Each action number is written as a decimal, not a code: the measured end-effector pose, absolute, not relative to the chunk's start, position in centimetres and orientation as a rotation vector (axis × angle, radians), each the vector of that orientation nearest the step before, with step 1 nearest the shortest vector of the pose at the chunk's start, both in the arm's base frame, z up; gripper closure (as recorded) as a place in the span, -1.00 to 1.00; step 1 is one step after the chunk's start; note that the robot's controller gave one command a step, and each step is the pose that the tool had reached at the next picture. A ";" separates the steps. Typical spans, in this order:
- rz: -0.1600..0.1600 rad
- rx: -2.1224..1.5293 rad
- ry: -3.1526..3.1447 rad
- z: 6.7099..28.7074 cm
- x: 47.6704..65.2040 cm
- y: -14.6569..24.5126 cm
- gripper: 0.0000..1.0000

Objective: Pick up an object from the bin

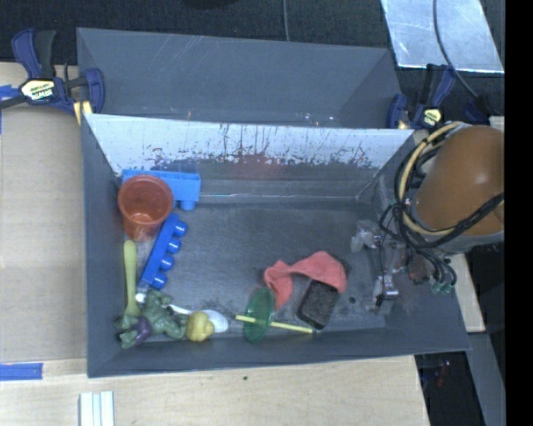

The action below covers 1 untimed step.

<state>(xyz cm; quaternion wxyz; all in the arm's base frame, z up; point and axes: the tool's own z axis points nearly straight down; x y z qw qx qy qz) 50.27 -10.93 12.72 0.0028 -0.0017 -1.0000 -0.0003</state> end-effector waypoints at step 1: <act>0.001 0.000 -3.144 13.1 50.5 -10.9 -1.00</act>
Offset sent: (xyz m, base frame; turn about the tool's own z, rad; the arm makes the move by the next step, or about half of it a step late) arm 0.0110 0.0389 -0.0572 -0.0740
